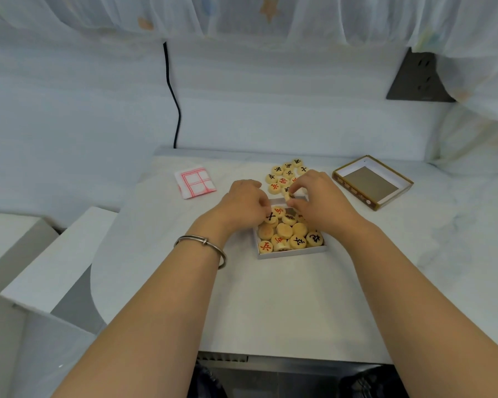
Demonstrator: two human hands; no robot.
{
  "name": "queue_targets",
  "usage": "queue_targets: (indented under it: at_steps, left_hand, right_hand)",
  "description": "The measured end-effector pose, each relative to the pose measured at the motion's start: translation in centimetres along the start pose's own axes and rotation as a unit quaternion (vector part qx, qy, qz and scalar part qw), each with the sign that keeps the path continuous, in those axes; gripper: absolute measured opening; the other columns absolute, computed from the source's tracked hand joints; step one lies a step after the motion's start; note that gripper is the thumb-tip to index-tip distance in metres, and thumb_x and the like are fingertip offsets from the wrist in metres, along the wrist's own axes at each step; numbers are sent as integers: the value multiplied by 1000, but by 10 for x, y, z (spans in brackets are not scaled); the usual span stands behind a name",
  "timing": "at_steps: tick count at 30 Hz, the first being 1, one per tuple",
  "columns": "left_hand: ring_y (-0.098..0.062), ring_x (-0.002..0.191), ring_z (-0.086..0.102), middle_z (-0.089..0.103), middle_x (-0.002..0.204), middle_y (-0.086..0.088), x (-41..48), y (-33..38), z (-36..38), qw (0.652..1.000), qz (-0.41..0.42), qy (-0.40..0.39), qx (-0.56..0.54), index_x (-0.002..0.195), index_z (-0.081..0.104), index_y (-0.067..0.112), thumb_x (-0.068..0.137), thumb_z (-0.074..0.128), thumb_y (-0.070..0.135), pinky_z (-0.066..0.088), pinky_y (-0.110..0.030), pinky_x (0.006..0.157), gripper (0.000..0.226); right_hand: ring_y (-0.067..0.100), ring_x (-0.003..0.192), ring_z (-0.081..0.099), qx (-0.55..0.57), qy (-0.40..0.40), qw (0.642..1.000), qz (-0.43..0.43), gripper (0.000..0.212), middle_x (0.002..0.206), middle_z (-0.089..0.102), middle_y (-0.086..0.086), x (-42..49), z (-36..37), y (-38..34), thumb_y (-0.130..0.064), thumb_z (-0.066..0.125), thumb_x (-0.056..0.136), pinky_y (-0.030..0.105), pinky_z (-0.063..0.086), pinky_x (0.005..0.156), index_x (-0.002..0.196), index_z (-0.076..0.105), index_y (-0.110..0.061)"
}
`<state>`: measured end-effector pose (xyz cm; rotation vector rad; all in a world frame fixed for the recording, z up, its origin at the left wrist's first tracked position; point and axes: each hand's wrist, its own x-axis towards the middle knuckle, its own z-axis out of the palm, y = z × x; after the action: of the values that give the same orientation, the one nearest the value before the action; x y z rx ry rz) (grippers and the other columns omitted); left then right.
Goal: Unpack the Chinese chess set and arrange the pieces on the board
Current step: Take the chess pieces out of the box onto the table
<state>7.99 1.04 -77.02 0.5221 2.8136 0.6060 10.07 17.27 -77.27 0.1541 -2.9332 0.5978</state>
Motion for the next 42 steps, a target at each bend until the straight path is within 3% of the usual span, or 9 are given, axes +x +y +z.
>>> queue_targets:
  at_steps: [5, 10, 15, 18, 23, 31, 38, 42]
  left_hand:
    - [-21, 134, 31, 41, 141, -5, -3, -5, -2, 999, -4, 49, 4, 105, 70, 19, 84, 66, 33, 34, -33, 104, 25]
    - [-19, 123, 43, 53, 129, -2, -11, -10, -15, 1000, -2, 21, 11, 106, 71, 18, 84, 66, 31, 33, -24, 86, 26]
    - [-19, 125, 40, 49, 132, -1, -15, -10, -21, 1000, 6, -16, 20, 104, 72, 21, 82, 69, 31, 32, -24, 85, 24]
    - [-19, 123, 42, 50, 131, -2, -15, -6, -18, 999, 6, -26, 31, 101, 72, 20, 78, 72, 36, 35, -26, 85, 28]
    - [-20, 125, 40, 51, 130, -5, -14, -2, -10, 995, -2, -46, 83, 93, 72, 18, 71, 75, 47, 44, -36, 97, 36]
    - [-19, 126, 36, 50, 128, -4, -16, -1, -6, 994, 10, -28, 107, 80, 67, 22, 72, 71, 44, 42, -38, 97, 24]
    - [-20, 127, 35, 49, 131, -5, -17, 0, -7, 992, 19, -27, 125, 90, 69, 18, 73, 71, 44, 41, -39, 98, 32]
    - [-19, 125, 39, 49, 130, -3, -17, 0, -14, 995, 22, -22, 98, 99, 70, 17, 77, 68, 36, 43, -31, 93, 29]
  right_hand:
    - [19, 109, 47, -80, -38, 994, -66, 25, 112, 60, 2, 2, 5, -6, -23, 62, 88, 31, 41, 90, 111, 65, -16]
    - [18, 105, 48, -99, -63, 989, -87, 25, 111, 61, 0, 3, 8, -9, -26, 54, 91, 29, 40, 87, 113, 64, -18]
    - [17, 99, 51, -104, -100, 987, -74, 23, 106, 62, 1, 9, 8, -9, -28, 55, 89, 31, 44, 82, 110, 63, -20]
    - [18, 88, 56, -109, -94, 988, -47, 20, 94, 64, 1, 10, 9, -12, -31, 56, 86, 32, 49, 76, 97, 66, -17]
    - [22, 75, 59, -138, -95, 986, -17, 27, 76, 64, 6, 10, 10, -22, -33, 56, 84, 33, 45, 64, 82, 69, -9]
    - [19, 92, 60, -65, -152, 986, 16, 22, 98, 66, 2, 12, 3, -23, -26, 61, 85, 38, 53, 83, 101, 70, -15]
    - [21, 78, 64, -60, -111, 991, 36, 17, 82, 70, 6, 11, 10, -26, -23, 62, 80, 35, 55, 70, 87, 73, -11]
    - [24, 79, 64, -30, -83, 995, 51, 19, 85, 70, 11, 11, 4, -23, -20, 63, 77, 38, 56, 71, 86, 72, -6]
